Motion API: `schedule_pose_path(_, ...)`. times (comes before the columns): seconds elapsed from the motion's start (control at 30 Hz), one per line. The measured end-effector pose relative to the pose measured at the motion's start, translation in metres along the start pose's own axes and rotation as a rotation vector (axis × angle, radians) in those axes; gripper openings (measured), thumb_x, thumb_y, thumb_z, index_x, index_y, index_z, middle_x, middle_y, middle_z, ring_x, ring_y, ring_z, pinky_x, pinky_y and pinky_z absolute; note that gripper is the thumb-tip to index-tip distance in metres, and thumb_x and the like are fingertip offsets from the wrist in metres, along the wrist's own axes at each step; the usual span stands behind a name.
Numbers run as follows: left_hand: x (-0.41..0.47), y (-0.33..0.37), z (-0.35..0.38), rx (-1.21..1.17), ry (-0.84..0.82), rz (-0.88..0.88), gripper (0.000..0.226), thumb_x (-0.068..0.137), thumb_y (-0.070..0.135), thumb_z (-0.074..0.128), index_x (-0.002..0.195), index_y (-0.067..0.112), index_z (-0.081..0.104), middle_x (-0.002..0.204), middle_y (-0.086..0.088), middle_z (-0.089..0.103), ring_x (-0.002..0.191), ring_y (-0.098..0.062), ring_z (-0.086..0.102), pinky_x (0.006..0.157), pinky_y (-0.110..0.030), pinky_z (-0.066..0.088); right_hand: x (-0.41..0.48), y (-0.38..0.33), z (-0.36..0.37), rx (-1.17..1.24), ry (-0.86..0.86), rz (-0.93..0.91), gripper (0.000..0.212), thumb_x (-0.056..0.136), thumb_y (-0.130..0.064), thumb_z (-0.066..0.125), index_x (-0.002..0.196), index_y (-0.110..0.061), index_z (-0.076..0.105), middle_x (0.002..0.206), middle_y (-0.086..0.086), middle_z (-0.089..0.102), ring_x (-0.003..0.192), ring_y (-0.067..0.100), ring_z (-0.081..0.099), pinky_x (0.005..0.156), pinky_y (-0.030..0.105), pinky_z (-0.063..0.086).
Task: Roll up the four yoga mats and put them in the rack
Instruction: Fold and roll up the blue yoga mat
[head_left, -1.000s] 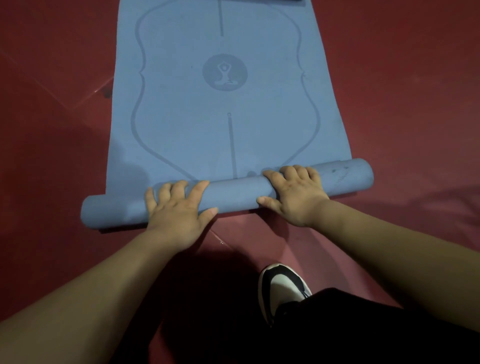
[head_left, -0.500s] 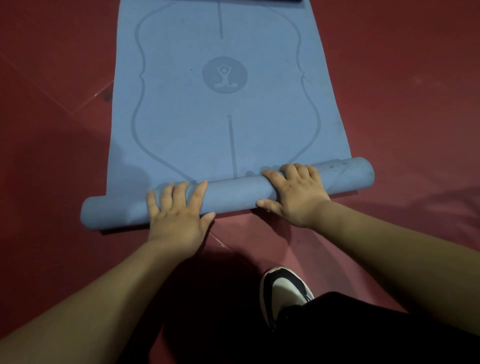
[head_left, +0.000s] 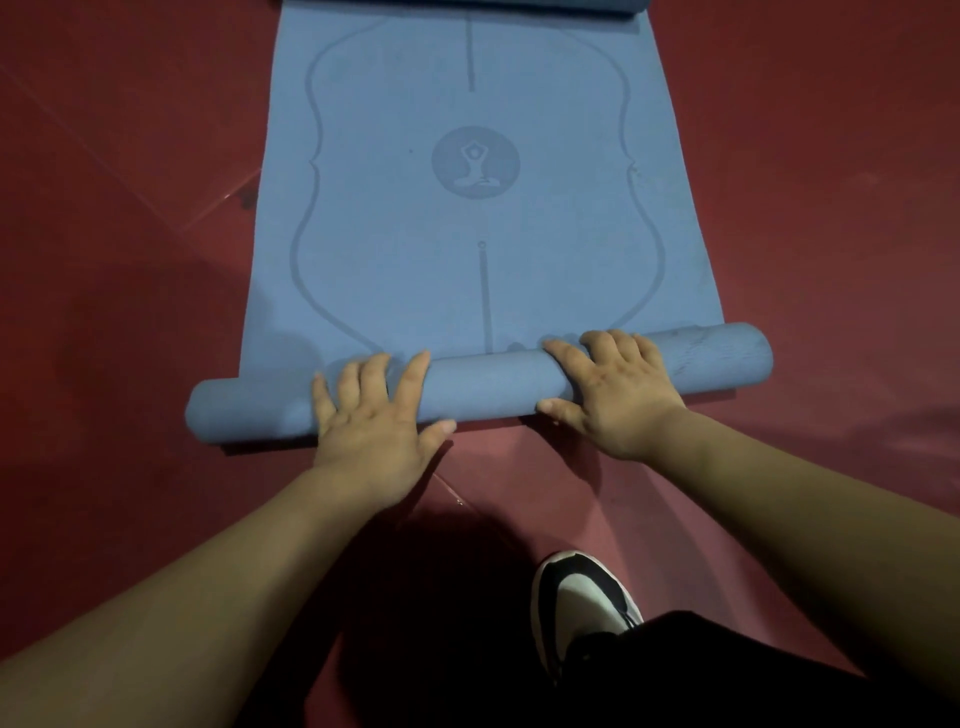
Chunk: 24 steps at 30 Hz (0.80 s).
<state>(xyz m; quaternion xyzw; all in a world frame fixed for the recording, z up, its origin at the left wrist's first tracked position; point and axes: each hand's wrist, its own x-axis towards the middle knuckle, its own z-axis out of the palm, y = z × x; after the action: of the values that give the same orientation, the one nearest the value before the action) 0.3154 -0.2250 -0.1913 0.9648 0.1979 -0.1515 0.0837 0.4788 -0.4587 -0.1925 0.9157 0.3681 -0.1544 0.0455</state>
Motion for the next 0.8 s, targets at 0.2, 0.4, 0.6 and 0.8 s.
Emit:
schedule_pose_path(0.2,0.013,-0.007,0.000,0.029,-0.056,0.015,0.074,0.094,0.074,0.026,0.157,0.042,0.001,0.162,-0.004,0.009,0.150,-0.031,0.002,0.120,-0.061,-0.006,-0.005,-0.003,0.010,-0.009,0.064,0.016,0.084,0.086,-0.081,0.021,0.158,-0.038,0.024,0.147,0.018,0.042,0.137,0.041,0.036,0.118,0.058,0.020)
schedule_pose_path(0.4,0.029,-0.009,-0.015,0.004,-0.115,0.018,0.075,0.094,0.074,0.029,0.157,0.042,0.002,0.162,-0.005,0.013,0.150,-0.031,0.006,0.121,-0.061,-0.004,0.004,-0.003,0.007,-0.006,0.050,0.038,0.081,0.086,-0.081,0.020,0.154,-0.039,0.028,0.147,0.012,0.043,0.136,0.037,0.036,0.117,0.059,0.019)
schedule_pose_path(0.6,0.013,-0.011,0.005,-0.012,0.079,0.026,0.086,0.090,0.075,0.040,0.160,0.038,0.005,0.163,-0.004,0.014,0.153,-0.030,0.001,0.121,-0.059,-0.009,0.025,0.004,-0.009,-0.020,-0.039,0.020,0.089,0.077,-0.085,0.009,0.154,-0.043,0.024,0.145,0.005,0.043,0.134,0.031,0.038,0.117,0.054,0.022)
schedule_pose_path(0.8,0.033,-0.016,-0.002,-0.009,0.041,0.033,0.083,0.089,0.079,0.032,0.157,0.039,0.010,0.162,-0.004,0.016,0.149,-0.029,0.007,0.121,-0.059,-0.007,0.016,-0.004,0.003,-0.073,0.020,0.050,0.086,0.086,-0.080,0.017,0.159,-0.036,0.018,0.155,0.017,0.035,0.141,0.047,0.027,0.117,0.062,0.016)
